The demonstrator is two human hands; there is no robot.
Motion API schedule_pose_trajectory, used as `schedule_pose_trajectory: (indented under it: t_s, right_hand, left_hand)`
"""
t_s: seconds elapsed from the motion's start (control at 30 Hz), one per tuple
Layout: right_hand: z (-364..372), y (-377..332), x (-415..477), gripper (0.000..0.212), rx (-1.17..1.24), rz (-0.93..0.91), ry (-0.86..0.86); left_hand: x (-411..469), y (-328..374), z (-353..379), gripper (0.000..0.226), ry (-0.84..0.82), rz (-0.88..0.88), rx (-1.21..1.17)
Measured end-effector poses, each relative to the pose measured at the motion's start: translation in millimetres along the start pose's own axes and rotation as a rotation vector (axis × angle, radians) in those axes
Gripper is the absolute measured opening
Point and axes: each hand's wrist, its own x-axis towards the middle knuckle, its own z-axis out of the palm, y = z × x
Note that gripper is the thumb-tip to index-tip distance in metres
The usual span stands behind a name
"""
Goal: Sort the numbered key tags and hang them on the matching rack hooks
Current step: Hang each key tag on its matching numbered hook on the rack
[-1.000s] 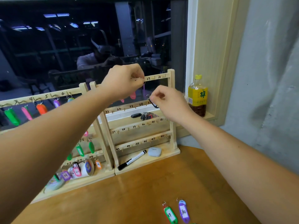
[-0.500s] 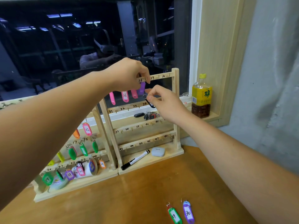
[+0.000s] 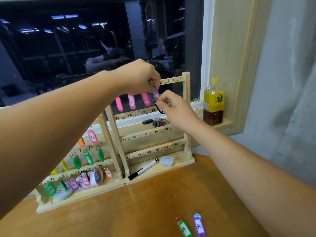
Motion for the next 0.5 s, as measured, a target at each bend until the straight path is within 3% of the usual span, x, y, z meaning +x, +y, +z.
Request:
schedule_pose_trajectory:
  t_s: [0.5]
  right_hand:
    - [-6.7, -0.8, -7.4, 0.012, -0.061, -0.022, 0.081]
  left_hand:
    - [-7.5, -1.9, 1.4, 0.025, -0.011, -0.093, -0.178]
